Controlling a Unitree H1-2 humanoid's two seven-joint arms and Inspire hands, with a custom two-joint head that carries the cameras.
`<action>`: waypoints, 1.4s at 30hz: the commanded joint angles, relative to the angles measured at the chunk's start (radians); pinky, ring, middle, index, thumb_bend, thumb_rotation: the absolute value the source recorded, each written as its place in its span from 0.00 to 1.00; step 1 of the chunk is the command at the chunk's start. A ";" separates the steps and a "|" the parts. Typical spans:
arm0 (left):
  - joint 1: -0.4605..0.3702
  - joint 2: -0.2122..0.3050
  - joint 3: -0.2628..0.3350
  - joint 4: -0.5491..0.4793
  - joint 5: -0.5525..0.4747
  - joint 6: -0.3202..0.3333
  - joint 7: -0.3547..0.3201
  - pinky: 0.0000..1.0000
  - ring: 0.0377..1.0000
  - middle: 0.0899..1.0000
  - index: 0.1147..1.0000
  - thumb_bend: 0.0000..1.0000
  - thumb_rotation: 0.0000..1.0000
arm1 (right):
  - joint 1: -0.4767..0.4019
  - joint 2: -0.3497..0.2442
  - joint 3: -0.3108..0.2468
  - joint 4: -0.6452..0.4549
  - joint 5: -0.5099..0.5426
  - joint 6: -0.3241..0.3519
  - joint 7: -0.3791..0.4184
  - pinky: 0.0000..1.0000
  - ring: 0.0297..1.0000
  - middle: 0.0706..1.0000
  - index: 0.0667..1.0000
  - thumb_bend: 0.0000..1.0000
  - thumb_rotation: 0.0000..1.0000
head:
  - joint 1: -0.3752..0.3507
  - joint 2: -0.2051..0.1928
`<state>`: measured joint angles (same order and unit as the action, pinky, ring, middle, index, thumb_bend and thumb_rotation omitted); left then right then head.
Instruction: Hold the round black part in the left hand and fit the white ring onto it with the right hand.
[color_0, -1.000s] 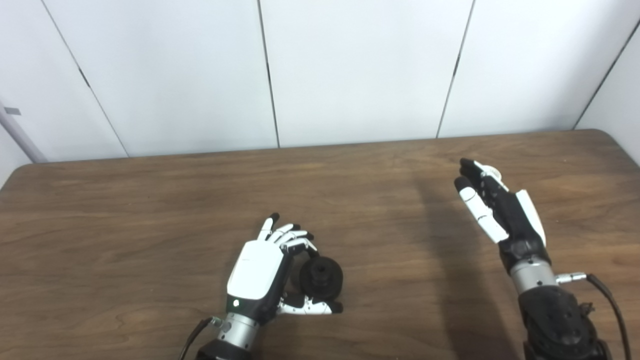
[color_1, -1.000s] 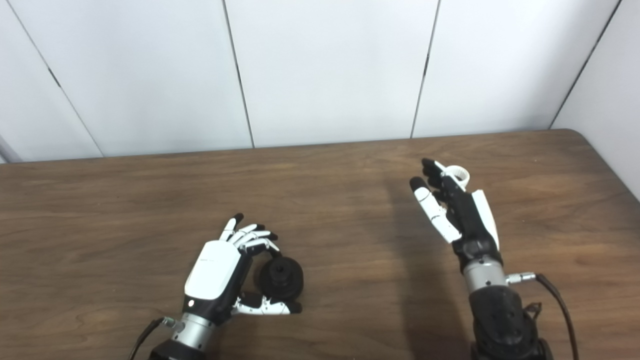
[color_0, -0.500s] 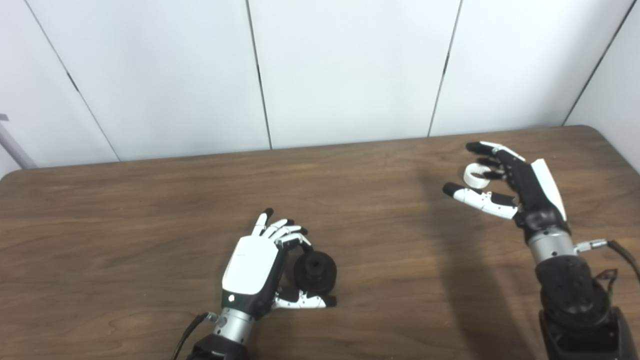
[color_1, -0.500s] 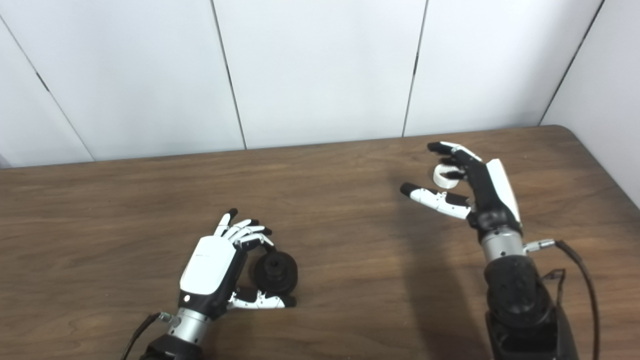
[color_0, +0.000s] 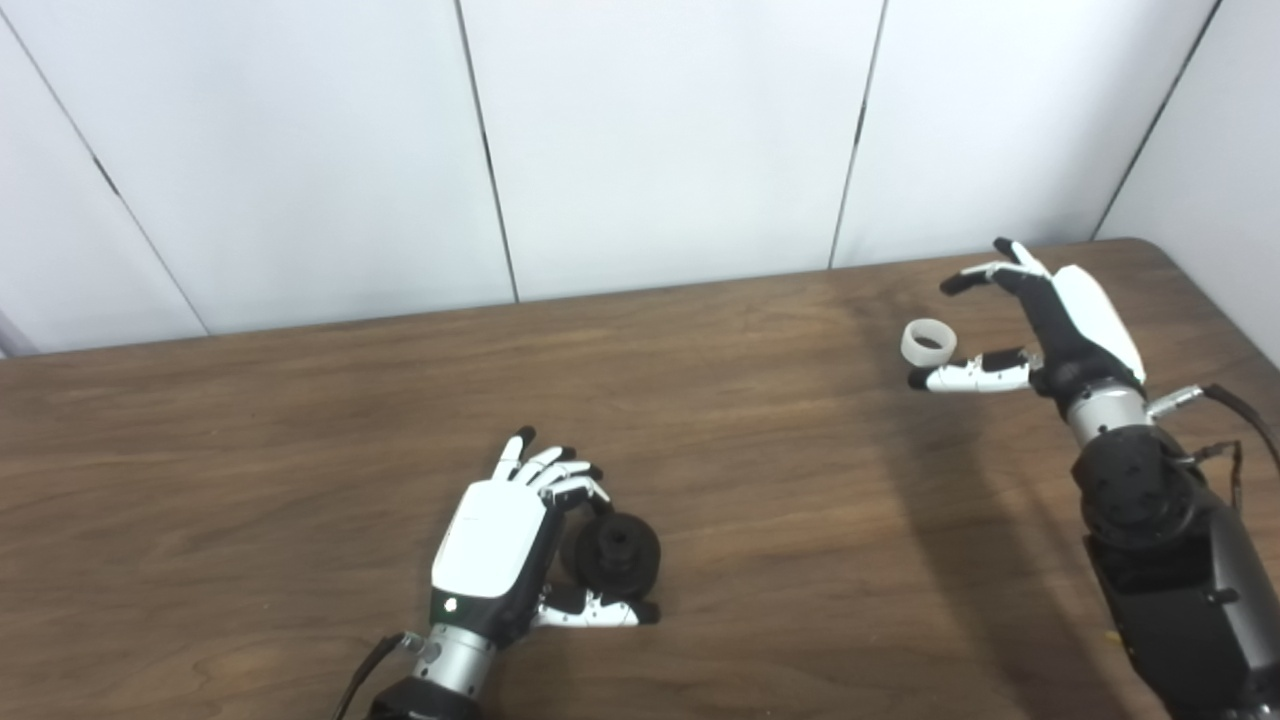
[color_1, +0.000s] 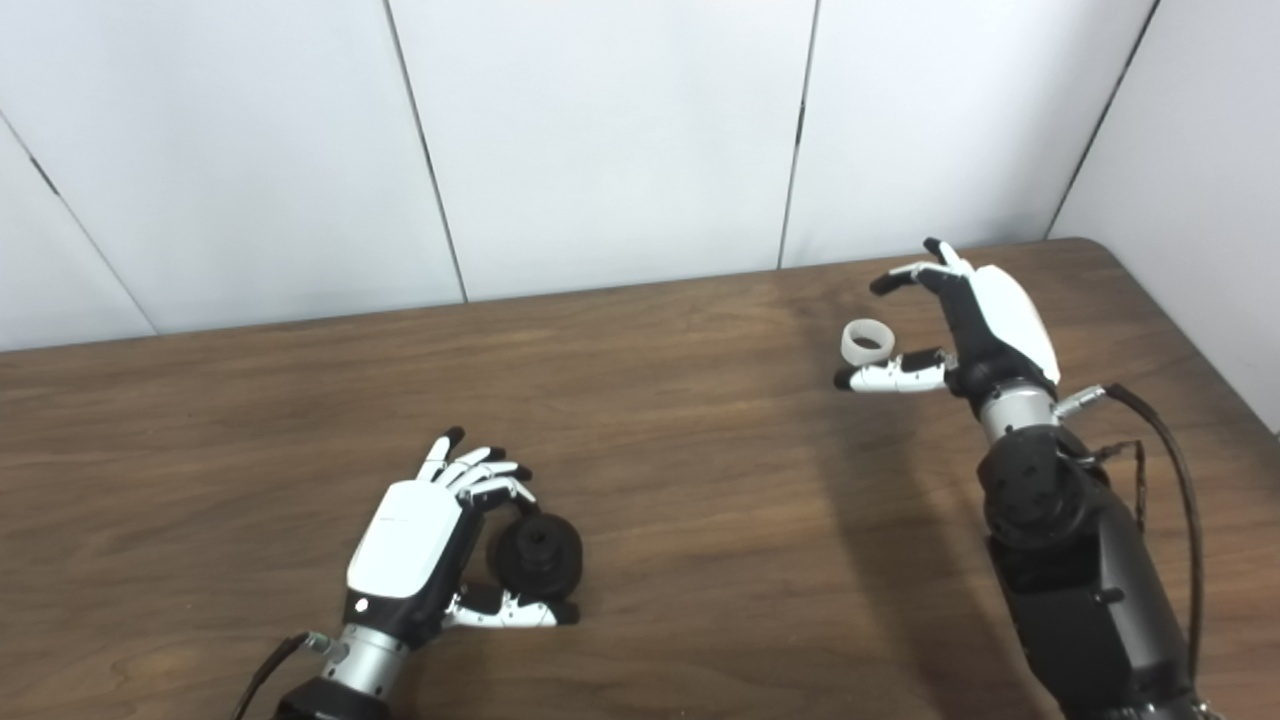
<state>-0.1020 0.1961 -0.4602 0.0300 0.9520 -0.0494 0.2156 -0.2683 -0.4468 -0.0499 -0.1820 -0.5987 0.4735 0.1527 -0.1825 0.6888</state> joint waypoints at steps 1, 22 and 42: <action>0.064 0.042 -0.008 0.089 0.021 0.000 0.008 1.00 0.85 0.73 0.42 0.52 0.06 | -0.066 -0.036 0.003 0.020 -0.018 -0.006 -0.001 0.98 1.00 0.99 0.68 0.88 0.16 | -0.007 0.002; 0.097 0.063 0.004 0.039 0.017 0.007 -0.023 1.00 0.84 0.73 0.42 0.52 0.06 | -0.242 -0.081 0.090 0.396 -0.057 -0.006 0.022 1.00 1.00 1.00 0.72 0.88 0.21 | -0.034 0.007; 0.117 0.069 0.011 0.025 0.020 0.008 -0.027 1.00 0.84 0.73 0.42 0.52 0.06 | -0.278 -0.055 0.077 0.428 -0.043 -0.004 -0.001 1.00 1.00 1.00 0.73 0.86 0.26 | -0.037 0.015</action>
<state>-0.0671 0.2280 -0.4415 -0.0112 0.9521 -0.0443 0.1815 -0.4987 -0.4758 0.0374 0.2834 -0.6376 0.4734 0.1682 -0.2209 0.7026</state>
